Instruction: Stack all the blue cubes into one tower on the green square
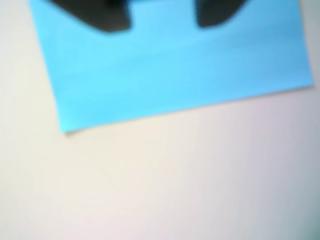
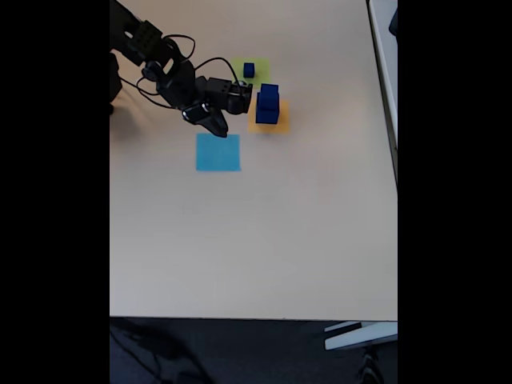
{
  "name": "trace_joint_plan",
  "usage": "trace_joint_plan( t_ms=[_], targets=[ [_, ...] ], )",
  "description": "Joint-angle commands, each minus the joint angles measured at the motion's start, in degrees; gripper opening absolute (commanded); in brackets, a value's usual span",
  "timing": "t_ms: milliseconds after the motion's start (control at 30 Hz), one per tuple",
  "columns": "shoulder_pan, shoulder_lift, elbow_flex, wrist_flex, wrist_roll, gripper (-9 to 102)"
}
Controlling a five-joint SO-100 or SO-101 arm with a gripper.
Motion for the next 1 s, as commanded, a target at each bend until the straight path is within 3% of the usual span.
trace_joint_plan(
  t_ms=[0,300,567,967],
  targets=[
    [-3.34,3.87,-8.7,4.66,3.34,1],
    [-14.5,-0.97,-19.95,8.61,16.88,2],
    [-23.73,-6.59,-21.01,4.13,23.12,0],
    [-29.53,-10.72,-19.69,2.81,30.94,0]
  ],
)
